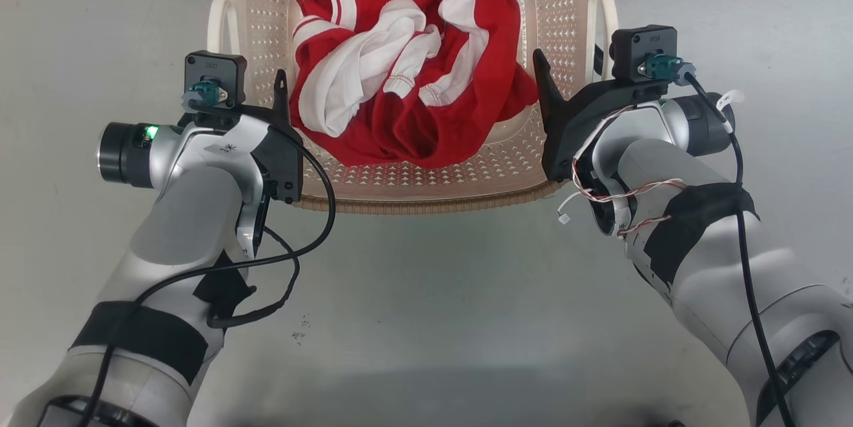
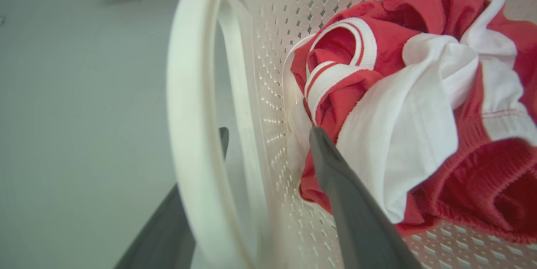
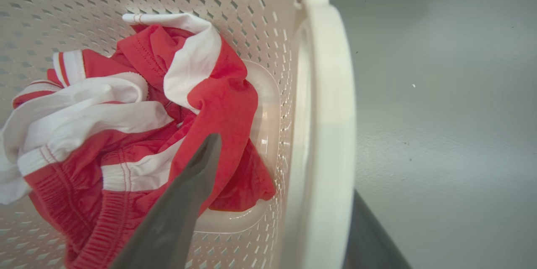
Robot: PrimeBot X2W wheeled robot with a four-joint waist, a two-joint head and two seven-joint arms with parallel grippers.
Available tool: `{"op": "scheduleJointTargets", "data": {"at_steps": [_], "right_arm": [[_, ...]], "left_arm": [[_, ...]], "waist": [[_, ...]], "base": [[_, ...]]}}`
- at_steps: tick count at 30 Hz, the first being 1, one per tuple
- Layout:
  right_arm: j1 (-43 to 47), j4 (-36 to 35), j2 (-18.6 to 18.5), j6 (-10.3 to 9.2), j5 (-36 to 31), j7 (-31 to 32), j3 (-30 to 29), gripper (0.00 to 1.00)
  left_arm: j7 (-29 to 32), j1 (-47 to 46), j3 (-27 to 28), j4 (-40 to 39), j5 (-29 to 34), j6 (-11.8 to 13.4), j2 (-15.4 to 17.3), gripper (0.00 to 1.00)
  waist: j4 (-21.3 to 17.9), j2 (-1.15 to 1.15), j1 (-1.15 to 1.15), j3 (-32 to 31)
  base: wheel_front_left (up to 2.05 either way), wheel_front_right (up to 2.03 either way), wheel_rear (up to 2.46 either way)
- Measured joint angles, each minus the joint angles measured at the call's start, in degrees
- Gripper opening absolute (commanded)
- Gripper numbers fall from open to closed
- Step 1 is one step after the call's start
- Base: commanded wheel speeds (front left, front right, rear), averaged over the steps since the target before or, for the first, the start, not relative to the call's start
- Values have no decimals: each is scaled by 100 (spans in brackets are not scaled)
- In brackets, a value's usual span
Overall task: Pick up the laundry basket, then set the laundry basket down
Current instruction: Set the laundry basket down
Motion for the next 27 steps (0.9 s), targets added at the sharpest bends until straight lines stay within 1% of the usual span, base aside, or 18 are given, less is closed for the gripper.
{"op": "scheduleJointTargets", "data": {"at_steps": [12, 20, 27], "right_arm": [[7, 52, 2, 0, 4, -51, 23, 100], [54, 186, 2, 0, 52, -58, 24, 100], [194, 235, 2, 0, 103, -130, 24, 100]], "left_arm": [[-100, 7, -5, 193, -1, -2, -5, 100], [-201, 64, -4, 278, -2, -53, -22, 100], [-334, 287, -16, 323, -5, -191, -68, 100]], "waist": [[-42, -2, -2, -311], [-75, -3, -2, -680], [-85, -3, -2, -1037]], "base": [[0, 0, 0], [0, 0, 0], [0, 0, 0]]}}
